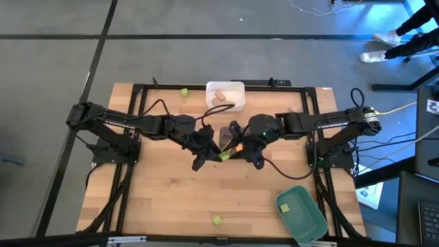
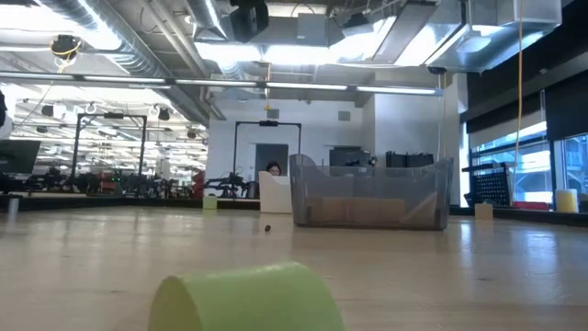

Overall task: Sort & place blocks by color
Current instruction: Put the green block into the green bin

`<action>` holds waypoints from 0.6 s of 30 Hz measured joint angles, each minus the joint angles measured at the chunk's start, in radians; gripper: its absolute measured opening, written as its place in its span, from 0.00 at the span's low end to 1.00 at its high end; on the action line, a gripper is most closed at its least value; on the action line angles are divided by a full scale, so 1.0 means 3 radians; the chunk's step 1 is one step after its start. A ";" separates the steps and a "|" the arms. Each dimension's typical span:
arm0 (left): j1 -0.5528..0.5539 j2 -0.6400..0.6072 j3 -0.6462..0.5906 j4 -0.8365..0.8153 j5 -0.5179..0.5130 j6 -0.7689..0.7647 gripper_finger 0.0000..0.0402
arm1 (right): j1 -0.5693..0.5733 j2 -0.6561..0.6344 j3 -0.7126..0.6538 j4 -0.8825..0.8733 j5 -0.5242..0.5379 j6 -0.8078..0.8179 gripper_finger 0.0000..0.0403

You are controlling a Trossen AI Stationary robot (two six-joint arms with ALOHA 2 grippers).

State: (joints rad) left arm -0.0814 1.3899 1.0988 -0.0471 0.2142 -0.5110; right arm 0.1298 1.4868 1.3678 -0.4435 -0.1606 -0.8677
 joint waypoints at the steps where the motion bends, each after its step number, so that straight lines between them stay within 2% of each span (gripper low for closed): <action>1: 0.0000 0.0000 0.0000 0.0000 0.0000 0.0000 0.26 | 0.0000 0.0000 0.0000 0.0000 -0.0019 0.0001 0.43; 12: -0.0001 0.0001 0.0002 0.0150 0.0050 -0.0005 0.26 | -0.0001 0.0121 0.0000 0.0121 -0.0233 0.0002 0.43; 18: -0.0001 0.0001 0.0001 0.0144 0.0045 -0.0008 0.26 | -0.0001 0.0122 0.0000 0.0150 -0.0233 -0.0006 0.34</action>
State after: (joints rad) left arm -0.0818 1.3903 1.0993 -0.0039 0.2276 -0.5133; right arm 0.1295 1.5234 1.3678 -0.3985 -0.2304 -0.8696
